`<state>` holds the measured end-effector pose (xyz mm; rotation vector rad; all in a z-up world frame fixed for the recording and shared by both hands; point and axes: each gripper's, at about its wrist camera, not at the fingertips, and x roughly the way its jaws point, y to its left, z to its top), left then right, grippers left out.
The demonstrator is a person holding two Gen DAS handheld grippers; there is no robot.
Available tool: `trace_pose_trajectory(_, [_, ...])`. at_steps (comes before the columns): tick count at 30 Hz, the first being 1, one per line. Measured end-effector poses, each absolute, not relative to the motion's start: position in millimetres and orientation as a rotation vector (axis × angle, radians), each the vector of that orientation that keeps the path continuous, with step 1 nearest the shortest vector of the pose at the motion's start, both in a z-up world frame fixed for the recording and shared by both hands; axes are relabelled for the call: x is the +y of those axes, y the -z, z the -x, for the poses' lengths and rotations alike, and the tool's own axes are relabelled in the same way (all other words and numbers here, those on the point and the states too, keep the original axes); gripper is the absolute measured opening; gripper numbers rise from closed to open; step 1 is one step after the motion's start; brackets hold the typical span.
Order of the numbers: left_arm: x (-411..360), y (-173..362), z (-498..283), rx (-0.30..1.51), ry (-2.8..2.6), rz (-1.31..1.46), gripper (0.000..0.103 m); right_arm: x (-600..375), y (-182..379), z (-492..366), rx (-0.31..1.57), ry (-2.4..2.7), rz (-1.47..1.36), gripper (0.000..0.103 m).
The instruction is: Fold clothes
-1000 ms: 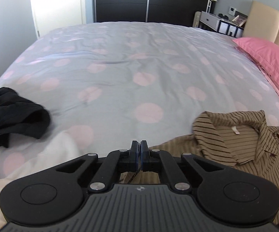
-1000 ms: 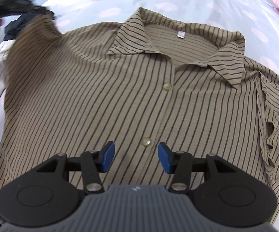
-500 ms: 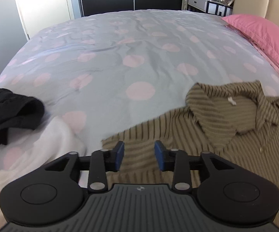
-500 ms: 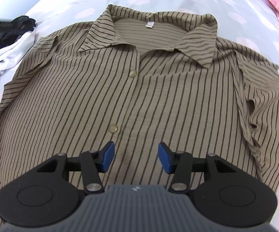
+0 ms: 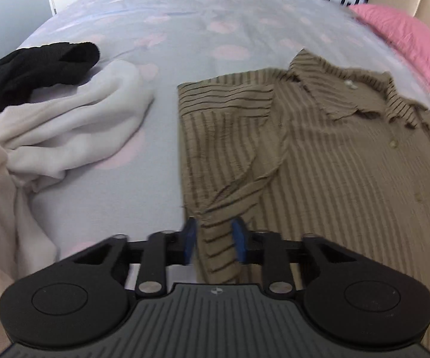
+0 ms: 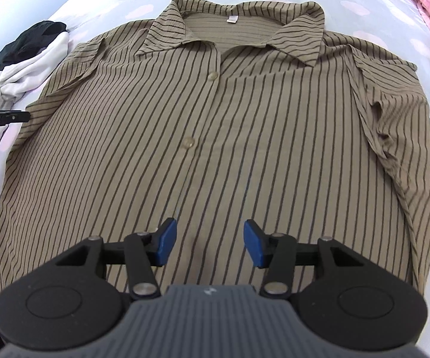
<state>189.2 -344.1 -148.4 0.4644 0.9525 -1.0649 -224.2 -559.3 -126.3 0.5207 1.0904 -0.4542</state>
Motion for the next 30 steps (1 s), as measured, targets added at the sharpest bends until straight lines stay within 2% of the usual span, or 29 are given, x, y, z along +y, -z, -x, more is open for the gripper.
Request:
trace_pose_trajectory(13, [-349, 180, -155, 0.999, 1.123, -0.532, 0.016, -559, 131, 275, 1.087, 0.558, -0.633, 0.053])
trace_pose_trajectory(16, [-346, 165, -149, 0.993, 1.114, -0.551, 0.022, -561, 131, 283, 1.084, 0.580, -0.631, 0.053])
trace_pose_trajectory(18, [-341, 149, -144, 0.988, 1.109, -0.560, 0.034, -562, 128, 288, 1.080, 0.595, -0.633, 0.053])
trace_pose_trajectory(20, [-334, 133, -138, 0.985, 1.096, -0.574, 0.040, -561, 124, 296, 1.078, 0.619, -0.634, 0.053])
trace_pose_trajectory(30, [-292, 73, -102, 0.948, 1.057, -0.537, 0.041, -543, 97, 342, 1.055, 0.681, -0.599, 0.053])
